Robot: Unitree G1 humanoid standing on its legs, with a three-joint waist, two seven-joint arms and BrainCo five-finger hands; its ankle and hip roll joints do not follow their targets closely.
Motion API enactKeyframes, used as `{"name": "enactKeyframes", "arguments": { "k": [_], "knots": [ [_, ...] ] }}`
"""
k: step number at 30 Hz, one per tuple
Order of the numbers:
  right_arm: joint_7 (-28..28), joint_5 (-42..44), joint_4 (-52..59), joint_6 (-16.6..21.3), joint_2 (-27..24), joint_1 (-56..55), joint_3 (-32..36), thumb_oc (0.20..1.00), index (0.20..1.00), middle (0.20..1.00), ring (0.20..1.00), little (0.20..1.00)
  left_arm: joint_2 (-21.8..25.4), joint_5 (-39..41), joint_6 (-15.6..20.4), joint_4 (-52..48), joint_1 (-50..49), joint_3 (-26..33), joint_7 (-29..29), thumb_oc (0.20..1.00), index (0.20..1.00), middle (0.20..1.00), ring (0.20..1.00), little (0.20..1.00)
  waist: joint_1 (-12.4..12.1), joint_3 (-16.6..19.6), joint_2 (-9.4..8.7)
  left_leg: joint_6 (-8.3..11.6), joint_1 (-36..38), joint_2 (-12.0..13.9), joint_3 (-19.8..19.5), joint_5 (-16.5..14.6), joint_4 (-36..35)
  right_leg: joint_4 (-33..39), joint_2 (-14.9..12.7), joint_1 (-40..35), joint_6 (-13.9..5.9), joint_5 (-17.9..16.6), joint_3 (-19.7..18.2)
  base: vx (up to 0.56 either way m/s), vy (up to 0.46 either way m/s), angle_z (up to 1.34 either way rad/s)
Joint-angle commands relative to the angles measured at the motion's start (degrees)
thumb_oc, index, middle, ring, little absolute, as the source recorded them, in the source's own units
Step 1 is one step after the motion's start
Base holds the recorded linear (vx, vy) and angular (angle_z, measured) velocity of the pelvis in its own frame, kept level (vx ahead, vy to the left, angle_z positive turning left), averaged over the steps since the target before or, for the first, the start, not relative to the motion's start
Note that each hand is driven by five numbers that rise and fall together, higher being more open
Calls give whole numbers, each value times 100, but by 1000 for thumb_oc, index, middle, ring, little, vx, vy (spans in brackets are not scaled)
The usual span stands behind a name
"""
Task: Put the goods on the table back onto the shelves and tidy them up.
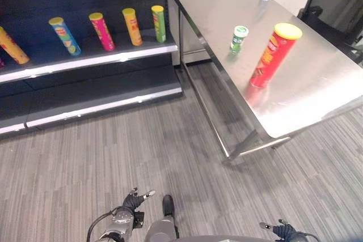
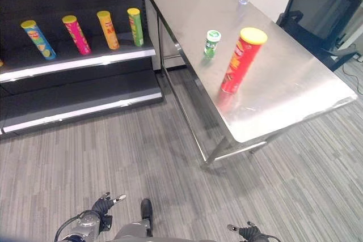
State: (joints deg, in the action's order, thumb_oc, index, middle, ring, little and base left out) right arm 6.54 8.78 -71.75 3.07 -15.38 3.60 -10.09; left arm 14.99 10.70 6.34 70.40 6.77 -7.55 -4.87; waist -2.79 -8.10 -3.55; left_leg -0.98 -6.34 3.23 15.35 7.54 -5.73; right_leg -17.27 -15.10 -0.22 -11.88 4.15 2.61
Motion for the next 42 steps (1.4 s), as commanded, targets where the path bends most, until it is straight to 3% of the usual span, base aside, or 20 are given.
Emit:
{"name": "enactKeyframes", "arguments": {
  "k": [1,2,3,4,5,10,16,18,19,20,21,22,23,26,28,31,33,35,37,42],
  "knots": [
    [55,5,40,25,-295,81,15,1000,1000,1000,1000,1000,122,176,91,-43,55,45,-72,1000,1000,1000,1000,1000,2,58,12,771,76,569,49,-516,679,1025,150,-168,-220,-152,225,223,212,-78],
    [64,100,-3,45,-301,91,8,1000,1000,1000,1000,1000,126,156,93,-57,91,-20,-48,1000,1000,1000,1000,1000,120,60,27,682,173,438,92,-628,649,1324,575,136,-134,23,311,185,160,-54],
    [80,11,-162,21,-354,26,-56,1000,1000,1000,1000,1000,148,-46,27,75,71,-44,-136,1000,1000,1000,1000,1000,197,11,18,605,290,336,133,-815,673,1385,745,132,-57,141,348,122,101,-38],
    [80,11,-162,21,-355,27,-56,1000,1000,1000,1000,1000,148,-46,27,75,71,-43,-136,1000,1000,1000,1000,1000,199,6,18,604,294,335,131,-816,674,1386,744,125,-57,142,351,159,65,-26],
    [73,135,-182,44,-306,35,-54,1000,1000,1000,1000,1000,101,107,78,-49,145,-65,-26,1000,1000,1000,1000,1000,230,-79,49,581,486,241,-30,-776,568,1491,934,41,1,194,188,137,22,13],
    [86,289,-331,10,-301,-115,136,1000,1000,1000,1000,1000,-18,34,96,-36,83,-117,35,1000,1000,1000,1000,1000,305,55,41,682,827,280,-52,-758,329,1911,1039,-249,24,107,378,170,-38,22],
    [220,936,-339,119,-501,-266,876,1000,1000,1000,1000,1000,25,97,97,1,-18,24,11,1000,1000,1000,1000,1000,450,98,87,729,1048,332,66,-819,280,1943,1058,-428,29,152,404,90,-4,-10],
    [348,1240,-194,192,-1036,-379,1630,1000,1000,1000,1000,1000,170,101,99,-26,-69,189,60,1000,1000,1000,1000,1000,537,165,103,759,1118,348,130,-855,248,1969,1048,-489,1,172,412,82,8,-11],
    [348,1238,-188,189,-1040,-387,1636,1000,1000,1000,1000,1000,166,100,99,-27,-70,185,60,1000,1000,1000,1000,1000,531,164,108,760,1123,349,131,-857,246,1969,1049,-492,0,173,411,79,16,-4],
    [488,1259,194,261,-1557,-561,2178,1000,1000,1000,1000,1000,210,8,98,-53,-126,257,83,1000,1000,1000,1000,1000,596,202,112,773,1159,354,160,-873,240,1980,1032,-530,-29,178,403,50,13,-5],
    [491,1255,208,255,-1559,-575,2188,1000,1000,1000,1000,1000,204,7,97,-54,-128,251,82,1000,1000,1000,1000,1000,590,209,119,773,1155,355,160,-875,241,1980,1033,-526,-30,177,403,58,18,-9],
    [620,1185,512,315,-1864,-636,2449,1000,1000,1000,1000,1000,188,-52,97,-81,-161,277,84,1000,1000,1000,1000,1000,611,221,127,776,1155,358,163,-887,244,1983,1023,-529,-45,177,407,18,26,-10],
    [879,997,1410,436,-2546,-733,2987,1000,1000,1000,1000,1000,134,-133,92,-85,-207,335,64,1000,1000,1000,1000,1000,670,204,129,786,1204,368,186,-918,239,1992,1003,-570,-83,199,398,9,30,-11],
    [1070,687,2826,611,-3113,-836,3590,1000,1000,1000,1000,1000,36,-179,95,-129,-295,402,60,1000,1000,1000,1000,1000,703,226,163,802,1206,397,222,-909,226,1986,1012,-536,-92,184,402,6,16,-15],
    [993,530,3972,898,-3780,-629,3940,1000,1000,1000,1000,1000,17,-150,122,-228,-401,406,152,1000,1000,1000,1000,1000,669,236,168,835,1248,433,250,-892,203,1981,1014,-552,-108,185,414,-2,-4,-2],
    [821,452,4661,1078,-4165,-378,3877,1000,1000,1000,1000,1000,48,-186,164,-337,-471,362,228,1000,1000,1000,1000,1000,616,257,161,860,1261,468,271,-867,179,1993,1014,-556,-120,179,432,-1,-2,-2],
    [512,407,5231,1251,-4699,203,3410,1000,1000,1000,1000,1000,102,-220,201,-450,-540,241,319,1000,1000,1000,1000,1000,497,278,141,896,1270,511,279,-819,164,1996,1018,-579,-130,173,461,0,0,0],
    [406,415,5356,1259,-4876,426,3196,1000,1000,1000,1000,1000,100,-221,207,-498,-567,227,341,1000,1000,1000,1000,1000,491,282,140,907,1278,519,283,-809,162,1999,1021,-595,-129,171,481,-5,-9,3],
    [154,446,5610,1309,-5193,1043,2559,1000,1000,1000,1000,1000,97,-186,231,-510,-595,65,352,1000,1000,1000,1000,1000,364,299,102,937,1276,551,272,-767,161,1998,1020,-622,-124,170,529,-14,-34,10],
    [-193,710,5281,1287,-5453,2525,932,1000,1000,1000,1000,1000,85,-56,270,-517,-669,-63,374,1000,1000,1000,1000,1000,205,308,86,983,1249,578,222,-698,159,1993,1023,-669,-102,183,647,-12,-24,9]
  ]
}}
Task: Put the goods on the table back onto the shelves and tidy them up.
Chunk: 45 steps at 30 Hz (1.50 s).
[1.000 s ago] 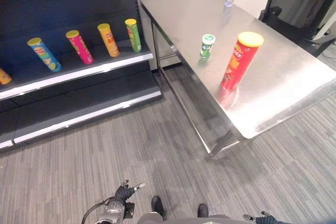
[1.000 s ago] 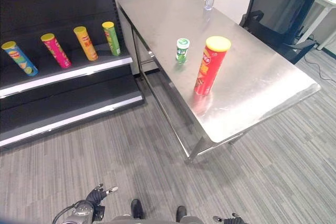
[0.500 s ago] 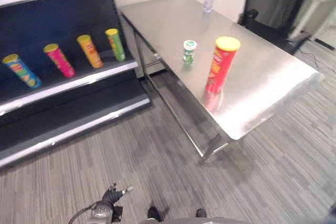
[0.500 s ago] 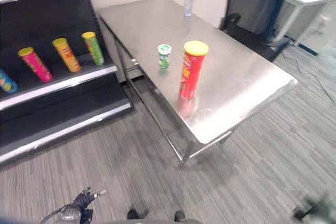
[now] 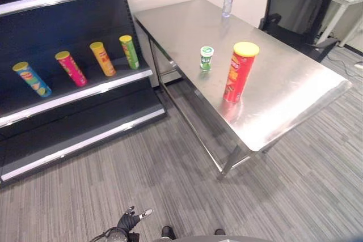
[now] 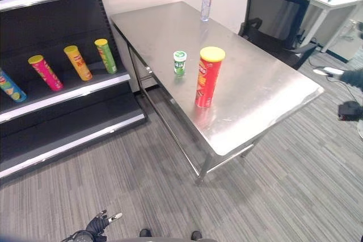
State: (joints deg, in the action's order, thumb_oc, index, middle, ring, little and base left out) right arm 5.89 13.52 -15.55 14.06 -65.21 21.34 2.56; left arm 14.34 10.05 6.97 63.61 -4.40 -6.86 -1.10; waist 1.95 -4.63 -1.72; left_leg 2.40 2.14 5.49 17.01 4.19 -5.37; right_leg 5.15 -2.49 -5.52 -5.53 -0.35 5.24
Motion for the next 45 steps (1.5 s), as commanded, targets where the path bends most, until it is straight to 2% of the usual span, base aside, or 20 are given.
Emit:
{"name": "enactKeyframes", "arguments": {
  "k": [1,6,9,11,14,20,26,45],
  "knots": [
    [-170,322,-438,173,-484,959,-561,1000,1000,1000,1000,1000,165,48,206,171,433,-156,-12,1000,1000,1000,1000,1000,-320,-41,-111,653,391,353,39,-352,121,-244,-236,-147,-732,633,405,-28,-43,17],
    [-489,813,-649,137,-507,1913,-1623,1000,1000,1000,1000,1000,178,200,235,242,348,-94,-75,1000,1000,1000,1000,1000,-397,-65,-119,709,308,385,-30,-276,109,-246,-225,-145,-715,652,531,-16,-44,18],
    [-538,761,-694,102,-513,2254,-2018,1000,1000,1000,1000,1000,189,224,228,323,305,-39,-95,1000,1000,1000,1000,1000,-450,-79,-124,730,277,397,-54,-242,104,-258,-227,-144,-709,656,576,-9,-48,13],
    [-614,628,-820,35,-495,2671,-2575,1000,1000,1000,1000,1000,173,261,232,394,255,12,-121,1000,1000,1000,1000,1000,-499,-107,-123,757,237,415,-88,-201,101,-265,-225,-140,-698,658,641,-14,-51,19],
    [-697,524,-960,-36,-446,3001,-3067,1000,1000,1000,1000,1000,174,279,229,465,228,38,-158,1000,1000,1000,1000,1000,-541,-119,-123,784,211,424,-109,-168,102,-265,-216,-144,-689,657,700,-4,-35,16],
    [-706,257,-1325,-109,-241,3502,-3713,1000,1000,1000,1000,1000,160,301,255,433,192,0,-185,1000,1000,1000,1000,1000,-620,-147,-102,809,193,436,-157,-130,100,-253,-209,-193,-679,664,795,5,-34,8],
    [-643,45,-1557,-160,-93,3704,-3966,1000,1000,1000,1000,1000,158,339,275,441,207,-14,-226,1000,1000,1000,1000,1000,-652,-157,-98,825,169,437,-194,-109,100,-259,-209,-212,-680,675,865,13,-14,8],
    [-678,61,-2146,-269,292,3662,-4011,1000,1000,1000,1000,1000,111,378,270,422,197,-101,-225,1000,1000,1000,1000,1000,-774,-183,-119,836,134,434,-296,-113,102,-253,-202,-239,-667,713,993,8,-4,4]
  ]
}}
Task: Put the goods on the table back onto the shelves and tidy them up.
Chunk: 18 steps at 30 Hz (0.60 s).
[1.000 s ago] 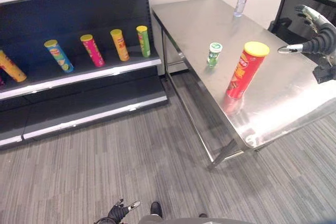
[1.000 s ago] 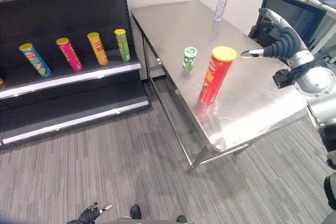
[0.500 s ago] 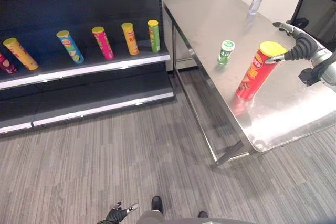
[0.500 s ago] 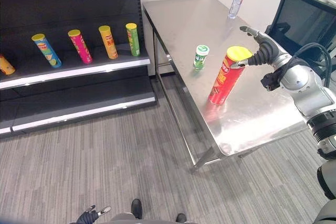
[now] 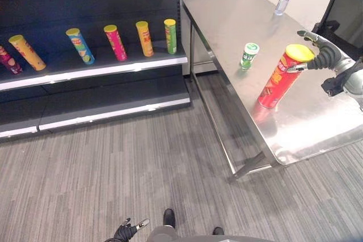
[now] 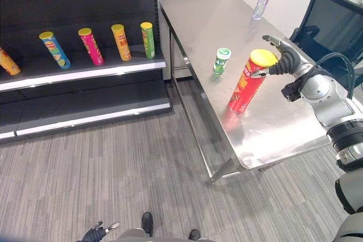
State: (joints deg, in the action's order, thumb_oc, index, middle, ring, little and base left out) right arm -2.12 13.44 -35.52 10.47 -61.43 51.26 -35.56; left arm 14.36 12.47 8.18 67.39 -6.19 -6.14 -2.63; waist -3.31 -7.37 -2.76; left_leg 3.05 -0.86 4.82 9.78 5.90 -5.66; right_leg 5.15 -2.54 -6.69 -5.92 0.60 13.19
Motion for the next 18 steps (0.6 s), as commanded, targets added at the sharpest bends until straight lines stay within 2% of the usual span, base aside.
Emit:
{"name": "enactKeyframes", "arguments": {
  "k": [1,7,8,9,10,13,18],
  "knots": [
    [115,74,-159,93,-76,661,-203,1000,1000,1000,1000,1000,104,144,154,42,374,-172,-75,1000,1000,1000,1000,1000,-252,89,-18,772,434,503,429,-284,133,-253,-202,-124,-627,619,202,0,0,0],
    [-10,145,-255,45,-24,642,-302,1000,1000,1000,1000,1000,109,147,150,52,405,-191,-73,1000,1000,1000,1000,1000,-273,87,-43,769,425,506,427,-288,135,-253,-203,-119,-635,618,226,0,0,0],
    [-51,174,-299,21,-19,647,-338,809,809,809,809,809,111,150,149,49,406,-194,-68,1000,1000,1000,1000,1000,-279,91,-51,768,426,504,427,-289,136,-255,-202,-123,-636,618,232,0,0,0],
    [-51,175,-301,21,-18,651,-341,683,683,683,683,683,110,150,149,49,406,-193,-68,1000,1000,1000,1000,1000,-278,91,-51,768,426,504,428,-289,136,-255,-202,-123,-636,619,232,0,0,0],
    [-112,197,-358,-5,-19,667,-394,200,200,200,200,200,113,152,150,56,409,-197,-58,1000,1000,1000,1000,1000,-279,92,-55,771,426,499,427,-294,139,-250,-202,-131,-635,620,239,0,0,0],
    [-209,225,-413,-54,-51,744,-564,200,200,200,200,200,131,170,148,48,414,-214,-42,1000,1000,1000,1000,1000,-279,90,-78,778,437,493,427,-308,148,-248,-213,-144,-639,617,245,0,0,0],
    [-159,176,-34,-45,-229,564,-472,200,200,200,200,200,151,138,113,72,452,-117,-54,1000,1000,1000,1000,1000,-239,96,-103,787,498,521,440,-334,159,-273,-212,-164,-627,644,229,-6,-5,0]
  ]
}}
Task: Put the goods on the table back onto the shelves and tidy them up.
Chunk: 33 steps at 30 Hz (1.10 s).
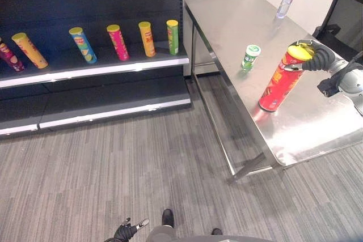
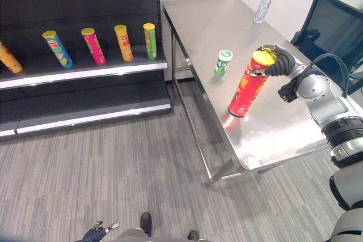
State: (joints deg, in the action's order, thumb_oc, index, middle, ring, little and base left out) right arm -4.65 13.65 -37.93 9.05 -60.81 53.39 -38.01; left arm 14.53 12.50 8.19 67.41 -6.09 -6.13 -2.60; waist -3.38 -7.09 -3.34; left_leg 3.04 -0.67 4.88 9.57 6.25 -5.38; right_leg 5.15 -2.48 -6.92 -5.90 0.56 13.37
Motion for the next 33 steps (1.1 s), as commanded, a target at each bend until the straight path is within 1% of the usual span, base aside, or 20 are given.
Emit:
{"name": "enactKeyframes", "arguments": {
  "k": [1,4,6,13,15,17,18,19,20,21,23,24,25,26,27,28,29,31,32,33],
  "knots": [
    [133,132,348,120,-340,301,-158,200,200,200,200,200,142,121,111,51,444,-95,-67,1000,1000,1000,1000,1000,-224,67,-42,788,487,517,462,-370,133,-284,-217,-140,-627,656,209,0,0,0],
    [222,66,820,173,-457,66,83,200,200,200,200,200,136,85,106,20,450,-49,-87,1000,1000,1000,1000,1000,-194,62,-40,788,495,535,466,-370,138,-312,-215,-134,-623,670,201,0,0,0],
    [448,-304,1792,307,-689,-409,680,200,200,200,200,200,98,-11,95,-22,431,57,-108,1000,1000,1000,1000,1000,-138,61,-8,787,500,568,461,-367,135,-364,-210,-106,-617,699,182,-18,-46,0],
    [846,-1000,3408,598,-935,-1207,1835,200,200,200,200,200,93,-185,94,-198,417,235,-213,1000,1000,1000,1000,1000,-94,-24,50,776,457,631,358,-360,162,-526,-176,6,-562,784,98,-18,-42,0],
    [969,-1191,3880,759,-1033,-1435,2159,200,200,200,200,200,121,-143,110,-317,430,322,-218,1000,1000,1000,1000,1000,-108,-191,38,773,89,664,195,-496,718,-664,-196,101,-511,871,81,-123,-45,7],
    [992,-1198,3994,789,-1075,-1542,2309,200,200,200,200,200,120,-109,128,-345,472,326,-219,1000,1000,1000,1000,1000,-107,-272,22,795,-94,680,152,-512,955,-687,-213,116,-493,891,86,-81,32,11],
    [1016,-1241,4183,847,-1121,-1651,2444,200,200,200,200,200,79,-41,149,-369,491,348,-214,1000,1000,1000,1000,1000,-108,-336,42,885,-296,803,126,-408,1077,-702,-247,85,-508,925,137,-15,75,29],
    [1012,-1243,4203,843,-1123,-1703,2496,200,200,200,200,200,86,-41,149,-369,493,336,-214,1000,1000,1000,1000,1000,-107,-331,39,888,-314,805,108,-411,1090,-703,-244,88,-506,927,153,-3,215,34],
    [1027,-1277,4409,880,-1183,-1798,2594,200,200,200,200,200,64,-47,162,-342,525,346,-240,1000,1000,1000,1000,1000,-96,-335,57,973,-499,1053,93,-168,947,-726,-315,86,-573,948,222,10,135,38],
    [1025,-1278,4422,876,-1183,-1832,2627,200,200,200,200,200,68,-47,163,-340,527,339,-241,1000,1000,1000,1000,1000,-93,-326,54,976,-509,1052,81,-160,940,-731,-313,95,-571,952,233,21,206,27],
    [1045,-1272,4539,899,-1217,-1998,2732,200,200,200,200,200,77,-104,191,-318,562,327,-298,1000,1000,1000,1000,1000,-78,-291,36,1044,-677,1352,115,57,709,-749,-435,119,-637,1003,289,35,154,26],
    [1044,-1272,4542,899,-1217,-2009,2743,200,200,200,200,200,79,-104,191,-318,562,325,-298,1000,1000,1000,1000,1000,-79,-289,35,1044,-679,1351,114,58,708,-750,-436,121,-638,1004,290,95,283,34],
    [1070,-1261,4569,914,-1278,-2077,2745,200,200,200,200,200,111,-184,203,-324,561,303,-339,1000,1000,1000,1000,1000,-66,-237,18,1115,-773,1676,222,196,503,-712,-563,67,-729,1047,345,103,319,41],
    [1059,-1251,4600,919,-1318,-2143,2772,200,200,200,200,200,119,-205,214,-363,547,285,-353,1000,1000,1000,1000,1000,-55,-213,24,1156,-765,1782,297,274,433,-692,-630,35,-764,1050,380,132,450,35],
    [1067,-1270,4598,915,-1365,-2155,2754,200,200,200,200,200,128,-216,220,-397,554,263,-354,1000,1000,1000,1000,1000,-34,-187,42,1192,-775,1895,440,354,434,-652,-720,-16,-821,1035,451,103,557,26],
    [1063,-1330,4561,883,-1396,-2180,2739,200,200,200,200,200,150,-241,220,-480,564,249,-326,1000,1000,1000,1000,1000,41,-98,167,1196,-604,1974,787,496,360,-563,-864,-67,-910,873,554,78,588,17],
    [1055,-1338,4575,870,-1393,-2193,2768,200,200,200,200,200,173,-264,228,-507,566,258,-308,1000,1000,1000,1000,1000,52,-68,190,1196,-601,1943,841,443,420,-523,-944,-68,-910,776,564,70,618,20],
    [1019,-1483,4541,814,-1238,-2166,2714,200,200,200,200,200,246,-329,213,-526,677,202,-317,1000,1000,1000,1000,1000,19,-49,191,1196,-779,1815,896,192,871,-487,-1310,-55,-910,442,622,39,391,39],
    [1021,-1486,4538,812,-1232,-2156,2706,200,200,200,200,200,249,-329,212,-526,677,206,-316,1000,1000,1000,1000,1000,22,-40,181,1196,-809,1812,892,165,914,-477,-1319,-48,-910,434,622,36,259,45],
    [1015,-1587,4529,728,-1165,-2094,2634,200,200,200,200,200,300,-363,199,-528,706,209,-321,1000,1000,1000,1000,1000,11,-48,147,1196,-832,1704,904,-27,1099,-497,-1491,-14,-910,267,605,36,239,53]
  ]
}}
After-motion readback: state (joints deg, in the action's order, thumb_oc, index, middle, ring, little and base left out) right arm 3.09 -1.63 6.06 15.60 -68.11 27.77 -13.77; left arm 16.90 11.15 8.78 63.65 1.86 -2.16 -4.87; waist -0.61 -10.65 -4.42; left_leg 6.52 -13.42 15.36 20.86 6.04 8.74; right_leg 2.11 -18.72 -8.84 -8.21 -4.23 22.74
